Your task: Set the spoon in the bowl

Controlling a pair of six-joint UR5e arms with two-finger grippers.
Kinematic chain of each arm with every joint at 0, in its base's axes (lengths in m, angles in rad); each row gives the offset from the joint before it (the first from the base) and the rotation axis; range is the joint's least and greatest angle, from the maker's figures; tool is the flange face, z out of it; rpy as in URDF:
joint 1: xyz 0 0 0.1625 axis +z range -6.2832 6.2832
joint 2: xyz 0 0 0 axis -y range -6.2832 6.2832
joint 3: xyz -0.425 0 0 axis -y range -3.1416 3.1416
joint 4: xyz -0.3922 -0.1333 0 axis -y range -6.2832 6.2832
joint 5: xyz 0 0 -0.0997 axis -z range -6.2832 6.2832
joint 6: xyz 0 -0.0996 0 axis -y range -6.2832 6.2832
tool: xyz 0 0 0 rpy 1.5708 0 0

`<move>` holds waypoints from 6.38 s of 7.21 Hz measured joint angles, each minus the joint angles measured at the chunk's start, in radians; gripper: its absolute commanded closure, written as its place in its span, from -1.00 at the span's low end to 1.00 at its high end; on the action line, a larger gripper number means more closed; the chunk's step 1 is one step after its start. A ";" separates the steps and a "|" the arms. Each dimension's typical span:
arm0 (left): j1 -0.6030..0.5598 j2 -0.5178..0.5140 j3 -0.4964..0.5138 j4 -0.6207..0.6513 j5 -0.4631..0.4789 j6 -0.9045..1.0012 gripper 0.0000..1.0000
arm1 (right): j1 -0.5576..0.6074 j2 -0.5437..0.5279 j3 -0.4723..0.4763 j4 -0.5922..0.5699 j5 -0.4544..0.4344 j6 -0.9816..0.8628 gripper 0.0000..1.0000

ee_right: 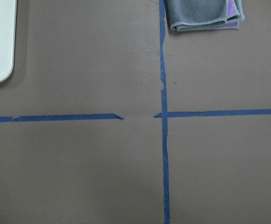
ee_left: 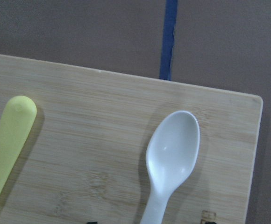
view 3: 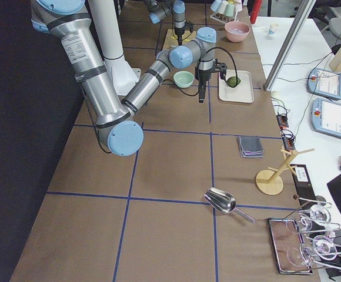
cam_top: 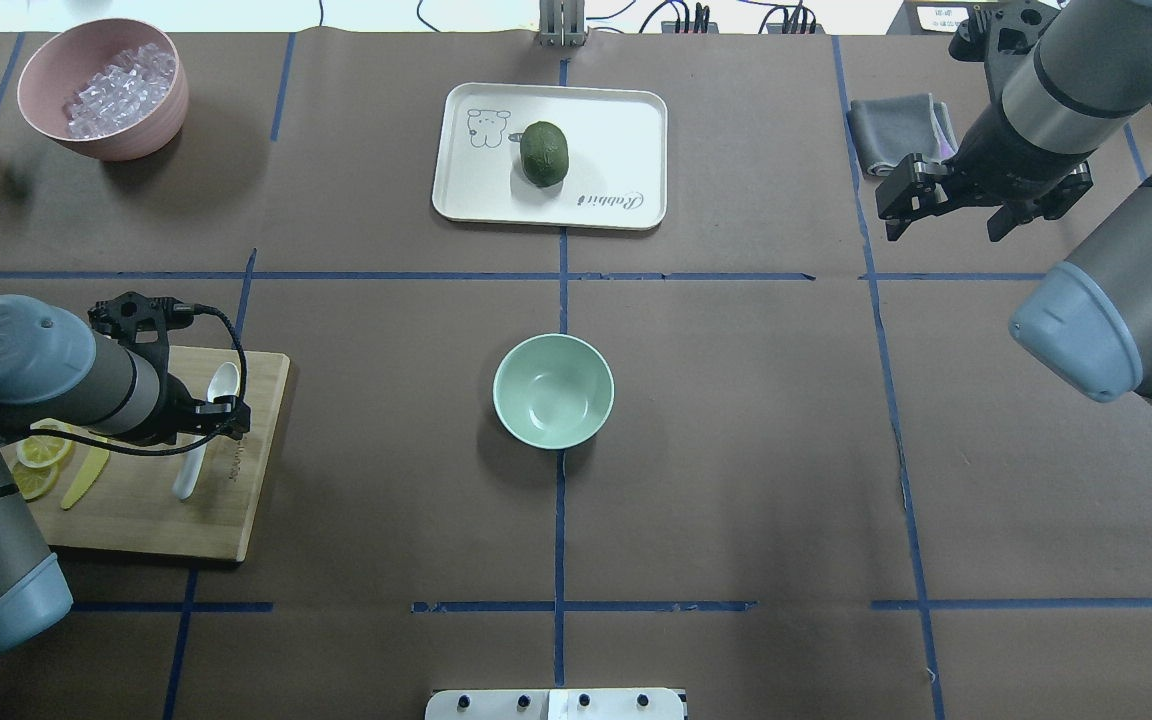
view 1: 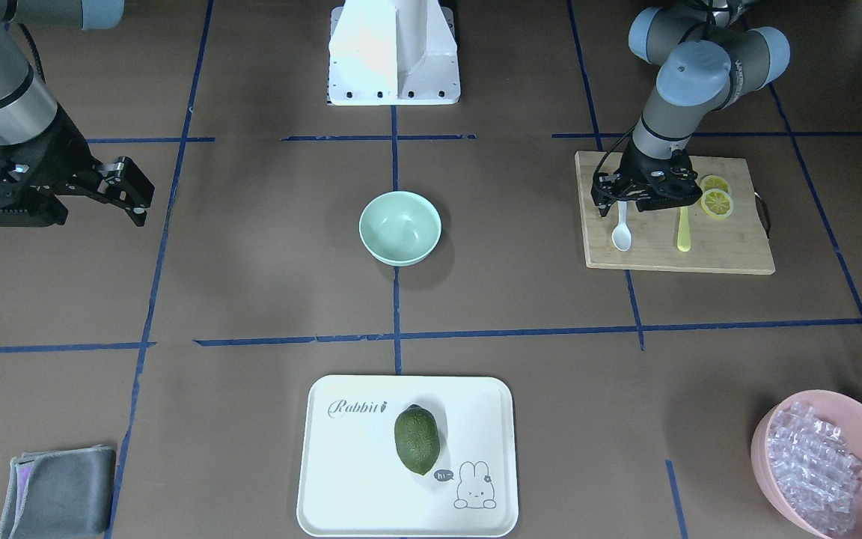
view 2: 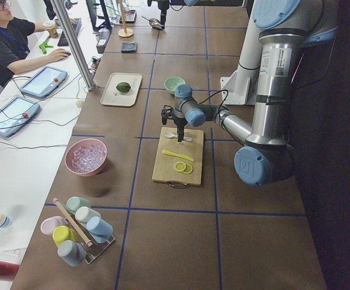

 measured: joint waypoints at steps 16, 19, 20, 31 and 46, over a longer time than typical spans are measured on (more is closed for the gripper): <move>-0.006 0.003 -0.011 0.002 -0.004 0.003 1.00 | 0.003 -0.006 0.007 0.000 0.000 0.000 -1.00; -0.025 -0.032 -0.068 0.051 -0.056 -0.009 1.00 | 0.006 -0.007 0.008 0.000 0.001 -0.001 -1.00; -0.033 -0.093 -0.090 0.105 -0.091 -0.042 1.00 | 0.009 -0.008 0.009 0.000 0.001 -0.003 -1.00; 0.120 -0.711 0.268 0.227 -0.121 -0.329 1.00 | 0.320 -0.288 -0.041 0.107 0.120 -0.530 -1.00; -0.356 -0.310 -0.090 0.563 -0.238 0.506 -1.00 | 0.567 -0.437 -0.253 0.209 0.277 -0.938 -1.00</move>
